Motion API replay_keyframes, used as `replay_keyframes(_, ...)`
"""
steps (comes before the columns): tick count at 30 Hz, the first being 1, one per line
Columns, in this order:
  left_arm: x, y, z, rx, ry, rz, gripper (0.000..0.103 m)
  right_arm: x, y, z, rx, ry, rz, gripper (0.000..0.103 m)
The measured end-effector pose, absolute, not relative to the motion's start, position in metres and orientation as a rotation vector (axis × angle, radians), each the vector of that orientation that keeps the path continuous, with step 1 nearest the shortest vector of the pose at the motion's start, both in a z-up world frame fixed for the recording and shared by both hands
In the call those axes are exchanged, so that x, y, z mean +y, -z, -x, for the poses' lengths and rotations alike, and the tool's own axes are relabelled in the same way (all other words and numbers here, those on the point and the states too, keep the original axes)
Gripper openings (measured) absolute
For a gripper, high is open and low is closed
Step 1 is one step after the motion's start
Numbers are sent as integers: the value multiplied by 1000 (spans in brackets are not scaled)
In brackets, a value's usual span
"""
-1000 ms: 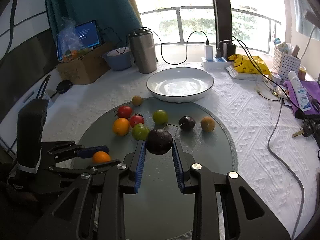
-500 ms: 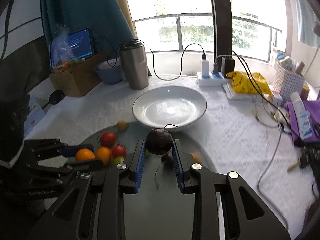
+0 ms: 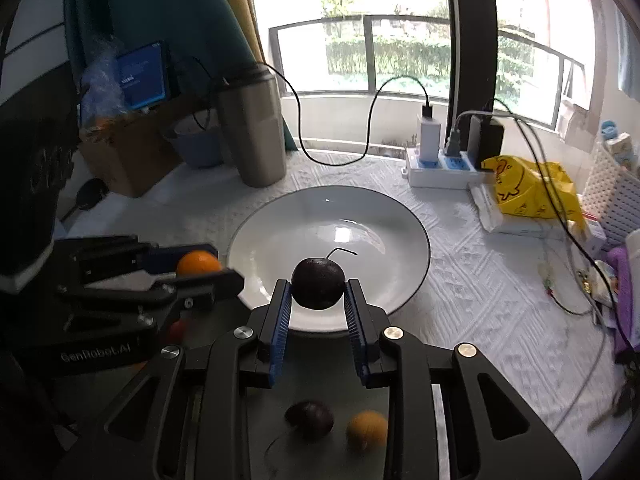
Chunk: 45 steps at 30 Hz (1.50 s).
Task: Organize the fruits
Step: 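Carry plum and orange into the white plate and open both tools, then grasp a small yellow fruit with the right tool while the left grasps an orange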
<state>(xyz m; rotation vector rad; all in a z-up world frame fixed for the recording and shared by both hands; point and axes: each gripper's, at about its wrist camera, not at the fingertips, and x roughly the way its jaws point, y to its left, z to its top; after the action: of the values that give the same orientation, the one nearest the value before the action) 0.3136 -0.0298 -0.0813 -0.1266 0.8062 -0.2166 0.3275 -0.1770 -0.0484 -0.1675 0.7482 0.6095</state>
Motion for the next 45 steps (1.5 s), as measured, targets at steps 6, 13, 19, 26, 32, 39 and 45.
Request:
replay_keyframes(6, -25, 92, -347, 842, 201, 141, 38, -171, 69, -349, 797, -611, 176, 29)
replay_keyframes(13, -14, 98, -357, 874, 179, 178, 39, -173, 76, -359, 814, -594, 166, 29)
replay_keyframes(19, -13, 84, -347, 835, 176, 185, 48, -174, 67, -355, 801, -573, 159, 40)
replay_keyframes(26, -10, 62, -318, 776, 182, 203, 73, -185, 43, -331, 747, -545, 148, 42)
replay_keyframes(32, -8, 53, -286, 751, 170, 202, 73, -205, 40, -309, 746, -501, 132, 42)
replay_keyframes(39, -7, 65, -249, 763, 145, 204, 73, -229, 53, -285, 774, -457, 118, 42)
replay_keyframes(45, -4, 87, -223, 797, 111, 228, 73, -239, 75, -272, 823, -447, 126, 42)
